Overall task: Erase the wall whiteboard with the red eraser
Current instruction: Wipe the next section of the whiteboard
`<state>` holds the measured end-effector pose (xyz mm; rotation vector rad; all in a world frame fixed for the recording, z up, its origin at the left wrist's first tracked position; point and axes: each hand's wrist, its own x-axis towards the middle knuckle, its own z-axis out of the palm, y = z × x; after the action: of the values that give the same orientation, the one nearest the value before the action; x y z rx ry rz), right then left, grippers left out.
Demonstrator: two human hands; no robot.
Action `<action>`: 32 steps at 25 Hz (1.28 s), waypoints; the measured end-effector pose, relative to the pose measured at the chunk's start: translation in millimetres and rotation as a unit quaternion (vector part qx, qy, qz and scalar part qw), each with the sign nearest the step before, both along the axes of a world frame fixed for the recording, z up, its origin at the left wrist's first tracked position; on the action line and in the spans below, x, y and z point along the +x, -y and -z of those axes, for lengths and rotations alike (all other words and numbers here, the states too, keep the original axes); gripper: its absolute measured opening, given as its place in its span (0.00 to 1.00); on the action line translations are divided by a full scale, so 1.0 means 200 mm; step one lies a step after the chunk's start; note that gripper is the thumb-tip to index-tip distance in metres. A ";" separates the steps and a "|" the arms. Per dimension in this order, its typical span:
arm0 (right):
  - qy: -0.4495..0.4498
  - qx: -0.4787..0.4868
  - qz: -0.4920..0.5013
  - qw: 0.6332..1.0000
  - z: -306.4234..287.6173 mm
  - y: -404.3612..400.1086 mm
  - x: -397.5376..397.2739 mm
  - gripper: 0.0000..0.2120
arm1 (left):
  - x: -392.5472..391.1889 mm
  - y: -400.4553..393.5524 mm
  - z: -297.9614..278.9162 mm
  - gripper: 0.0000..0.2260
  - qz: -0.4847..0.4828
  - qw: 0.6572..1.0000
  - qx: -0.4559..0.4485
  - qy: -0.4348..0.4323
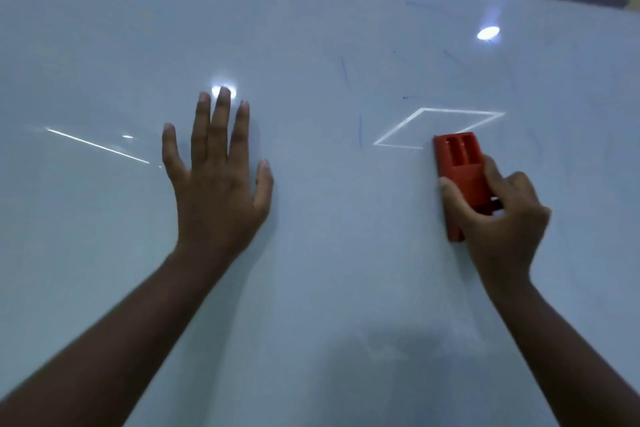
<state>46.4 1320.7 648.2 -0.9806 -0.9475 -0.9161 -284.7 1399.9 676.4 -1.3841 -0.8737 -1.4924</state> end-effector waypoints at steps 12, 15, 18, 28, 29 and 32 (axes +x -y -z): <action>0.040 0.045 -0.005 0.998 -0.28 -0.18 -0.54 0.29 | -0.05 -0.11 -0.21 0.30 -0.001 1.000 -0.001 -0.002; 0.112 0.022 0.006 0.993 -0.28 -0.21 -0.82 0.30 | -0.05 -0.12 -0.20 0.30 -0.001 1.000 0.000 -0.005; 0.159 0.009 0.023 0.987 -0.34 -0.21 -0.94 0.31 | -0.06 -0.12 -0.20 0.30 -0.009 1.000 -0.002 -0.008; 0.070 0.030 -0.003 0.997 -0.72 -0.12 -0.48 0.32 | -0.05 -0.05 -0.41 0.34 -0.025 0.998 0.052 -0.024; 0.049 0.039 -0.005 0.998 -0.74 -0.10 -0.39 0.33 | -0.06 -0.07 -0.47 0.33 -0.027 0.998 0.048 -0.018; -0.020 0.054 0.002 0.998 -0.79 -0.06 -0.15 0.32 | -0.09 -0.13 -0.58 0.32 -0.021 0.999 0.027 0.002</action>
<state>16.3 1331.8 805.6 -0.9054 -0.8536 -0.9388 -302.3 1425.4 792.2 -1.3166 -0.8543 -1.4783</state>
